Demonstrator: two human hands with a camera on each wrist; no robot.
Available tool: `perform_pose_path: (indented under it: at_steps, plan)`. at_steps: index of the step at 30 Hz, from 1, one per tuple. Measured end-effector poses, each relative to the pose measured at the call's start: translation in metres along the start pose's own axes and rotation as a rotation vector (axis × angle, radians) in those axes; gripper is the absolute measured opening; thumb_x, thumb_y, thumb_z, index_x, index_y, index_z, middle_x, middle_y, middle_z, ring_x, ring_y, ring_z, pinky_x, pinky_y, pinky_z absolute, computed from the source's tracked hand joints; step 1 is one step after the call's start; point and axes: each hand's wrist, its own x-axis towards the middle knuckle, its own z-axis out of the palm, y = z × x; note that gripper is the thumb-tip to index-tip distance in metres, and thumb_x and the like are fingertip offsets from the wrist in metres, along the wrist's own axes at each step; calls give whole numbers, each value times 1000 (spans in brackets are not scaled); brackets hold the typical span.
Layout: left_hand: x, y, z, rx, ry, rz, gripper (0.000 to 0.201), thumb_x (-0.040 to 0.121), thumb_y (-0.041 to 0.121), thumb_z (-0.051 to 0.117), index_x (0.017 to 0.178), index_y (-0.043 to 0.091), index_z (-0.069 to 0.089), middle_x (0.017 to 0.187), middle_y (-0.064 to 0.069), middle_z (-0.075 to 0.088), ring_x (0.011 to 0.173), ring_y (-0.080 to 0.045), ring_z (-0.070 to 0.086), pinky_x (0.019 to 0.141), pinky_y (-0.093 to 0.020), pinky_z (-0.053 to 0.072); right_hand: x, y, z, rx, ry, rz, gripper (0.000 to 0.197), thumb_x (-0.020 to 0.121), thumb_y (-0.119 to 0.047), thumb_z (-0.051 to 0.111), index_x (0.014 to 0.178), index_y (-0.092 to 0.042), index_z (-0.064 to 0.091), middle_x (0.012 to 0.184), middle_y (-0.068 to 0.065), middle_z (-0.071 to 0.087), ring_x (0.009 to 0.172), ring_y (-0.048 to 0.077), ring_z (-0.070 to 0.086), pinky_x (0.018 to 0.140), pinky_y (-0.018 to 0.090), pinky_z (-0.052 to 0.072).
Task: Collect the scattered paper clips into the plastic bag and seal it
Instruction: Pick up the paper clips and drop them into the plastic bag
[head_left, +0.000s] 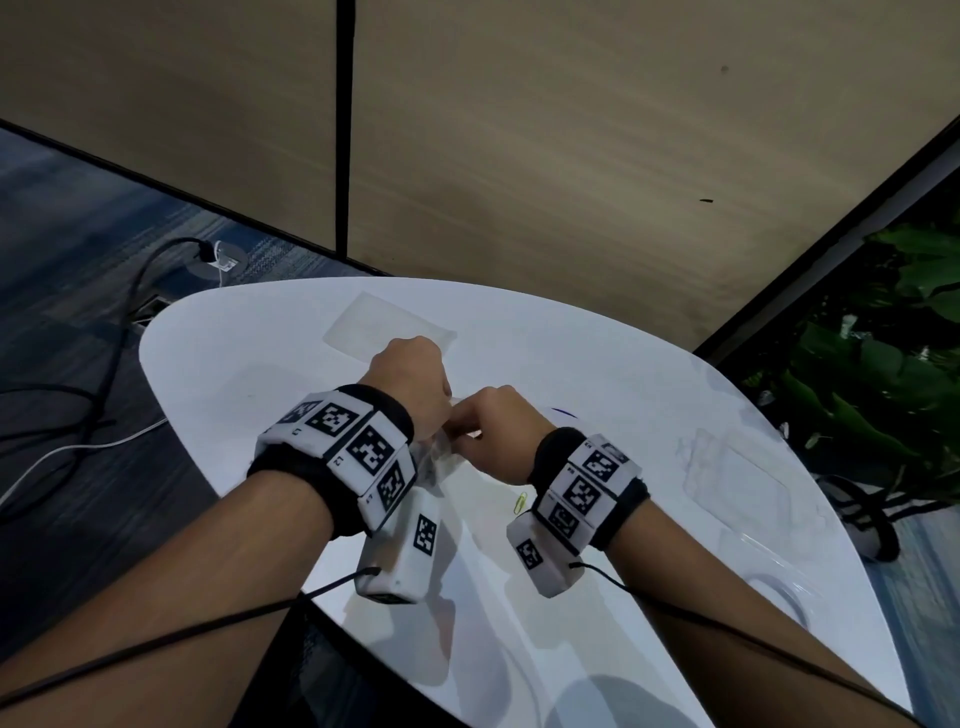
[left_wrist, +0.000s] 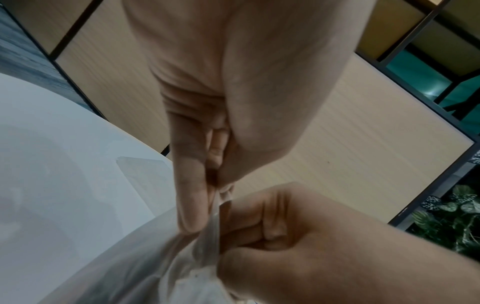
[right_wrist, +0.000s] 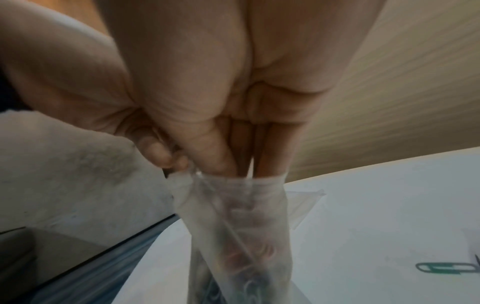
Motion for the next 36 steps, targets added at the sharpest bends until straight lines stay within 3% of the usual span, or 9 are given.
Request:
perform_pose_path:
  at_steps: [3,7,9,12,15,18,24,33,36]
  plan:
    - [0,-1,-1,10,1,-5,20,90,3,61,103,8,75,101,-13,75,93,-31,74,89,-40,60,-6,6,-15,85,-109,-34,46,81,10,45,107,-16,74,104,1,75,95,16,65,88,28,52]
    - [1,-3,-3,36,13,-8,18,90,4,59,103,6,72,99,-15,74,93,-31,73,89,-39,60,-12,34,-36,682,141,91,49,84,21,34,97,-6,73,101,12,73,94,23,70,78,32,59]
    - [2,-5,-5,38,6,-17,20,89,2,57,106,3,69,101,-16,72,92,-32,73,88,-40,60,-8,62,-33,514,228,186,48,86,16,35,98,-10,74,105,10,73,99,23,69,81,32,59]
    - [2,-4,-5,48,-9,-18,22,88,2,58,108,2,68,105,-16,72,93,-32,72,88,-40,60,-4,92,-7,-46,104,252,52,88,7,38,119,-22,70,133,2,62,124,18,57,108,27,41]
    - [1,-3,-7,74,-10,-5,23,88,2,61,110,2,68,108,-16,71,97,-32,72,89,-40,60,-5,99,27,-298,-200,153,59,94,2,33,148,-20,38,161,-2,24,148,19,23,119,32,22]
    - [0,-2,-7,91,-7,0,26,86,2,64,112,3,67,114,-15,69,104,-31,69,92,-40,58,-16,107,34,-417,-313,110,66,94,5,32,155,-15,18,164,0,4,151,21,8,120,38,20]
    - [-1,0,-5,93,-7,-7,29,85,-1,65,114,3,66,117,-15,67,107,-31,67,93,-41,58,-66,145,35,-343,-177,331,62,98,-3,36,155,-17,15,164,0,4,149,19,19,117,27,19]
    - [-5,6,-1,83,-21,-21,25,89,1,58,113,2,66,108,-18,71,100,-34,71,93,-42,58,-77,141,59,-300,-64,381,63,96,-39,40,152,-31,11,156,4,20,133,35,35,108,43,38]
    - [-6,8,0,82,-29,-22,25,89,1,57,112,2,66,107,-18,71,99,-34,71,92,-43,58,-77,131,70,-432,-128,393,60,98,-34,40,152,-22,18,153,6,21,125,35,37,102,40,42]
